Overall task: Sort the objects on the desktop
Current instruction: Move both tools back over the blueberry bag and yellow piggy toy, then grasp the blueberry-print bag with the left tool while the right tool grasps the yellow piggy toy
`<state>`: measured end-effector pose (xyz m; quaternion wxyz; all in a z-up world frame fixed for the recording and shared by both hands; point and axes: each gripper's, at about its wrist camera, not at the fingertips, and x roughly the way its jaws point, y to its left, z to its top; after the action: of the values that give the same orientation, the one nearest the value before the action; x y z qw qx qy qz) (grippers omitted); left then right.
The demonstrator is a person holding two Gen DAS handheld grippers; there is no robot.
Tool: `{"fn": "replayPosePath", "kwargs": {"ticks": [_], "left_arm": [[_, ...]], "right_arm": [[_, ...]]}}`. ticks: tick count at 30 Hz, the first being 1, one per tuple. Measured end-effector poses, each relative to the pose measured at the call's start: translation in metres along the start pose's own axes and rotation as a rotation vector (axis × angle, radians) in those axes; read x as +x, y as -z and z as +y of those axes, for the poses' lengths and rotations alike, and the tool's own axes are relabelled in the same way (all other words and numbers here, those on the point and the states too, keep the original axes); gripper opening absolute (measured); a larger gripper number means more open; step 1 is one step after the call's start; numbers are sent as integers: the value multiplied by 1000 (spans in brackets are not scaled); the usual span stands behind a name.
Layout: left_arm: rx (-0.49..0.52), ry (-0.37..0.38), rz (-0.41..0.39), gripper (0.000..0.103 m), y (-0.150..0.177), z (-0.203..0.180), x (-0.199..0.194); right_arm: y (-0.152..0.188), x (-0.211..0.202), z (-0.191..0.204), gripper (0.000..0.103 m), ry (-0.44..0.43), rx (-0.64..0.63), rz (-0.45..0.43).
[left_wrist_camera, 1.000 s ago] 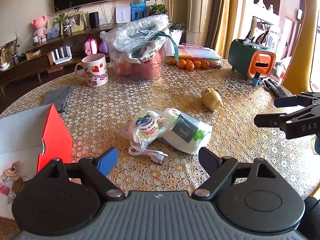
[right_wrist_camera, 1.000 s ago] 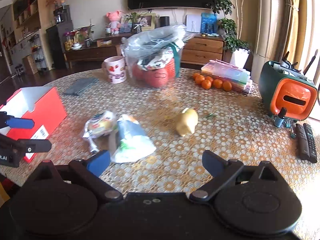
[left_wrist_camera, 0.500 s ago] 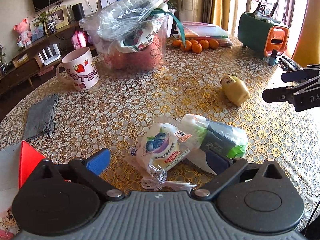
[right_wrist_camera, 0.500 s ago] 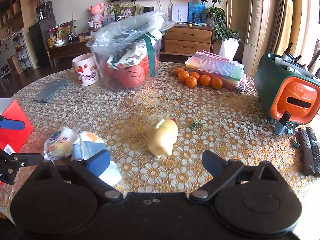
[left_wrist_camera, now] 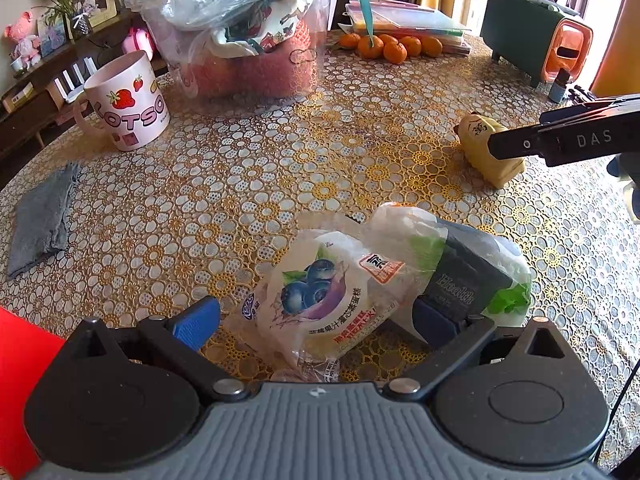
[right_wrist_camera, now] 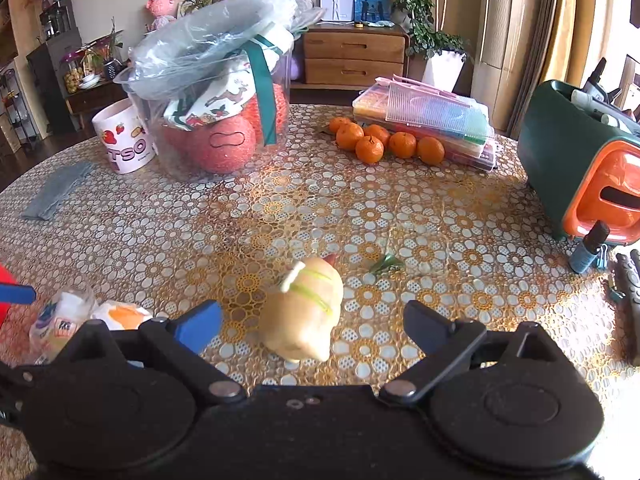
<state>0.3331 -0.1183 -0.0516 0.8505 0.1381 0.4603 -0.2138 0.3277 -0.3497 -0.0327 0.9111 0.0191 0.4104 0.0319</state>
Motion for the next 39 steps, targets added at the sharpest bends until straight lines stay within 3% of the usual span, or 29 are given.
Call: {"fn": "replayPosePath", "kwargs": {"ticks": [9, 16, 21, 23, 28, 35, 39], "left_arm": [[-11, 14, 10, 102, 1, 0, 9], [-13, 19, -1, 100, 2, -2, 10], [-28, 18, -9, 89, 2, 0, 8], [-30, 12, -10, 78, 2, 1, 7], [-28, 9, -6, 72, 2, 1, 5], [-37, -3, -15, 54, 4, 2, -3], [-56, -6, -15, 52, 6, 3, -10]], "right_arm": [[-2, 22, 7, 93, 22, -6, 22], [0, 33, 6, 82, 42, 8, 41], [1, 35, 6, 74, 47, 13, 47], [1, 35, 6, 67, 48, 16, 49], [2, 34, 7, 51, 43, 21, 61], [3, 25, 12, 48, 43, 14, 57], [3, 10, 14, 48, 28, 7, 43]]}}
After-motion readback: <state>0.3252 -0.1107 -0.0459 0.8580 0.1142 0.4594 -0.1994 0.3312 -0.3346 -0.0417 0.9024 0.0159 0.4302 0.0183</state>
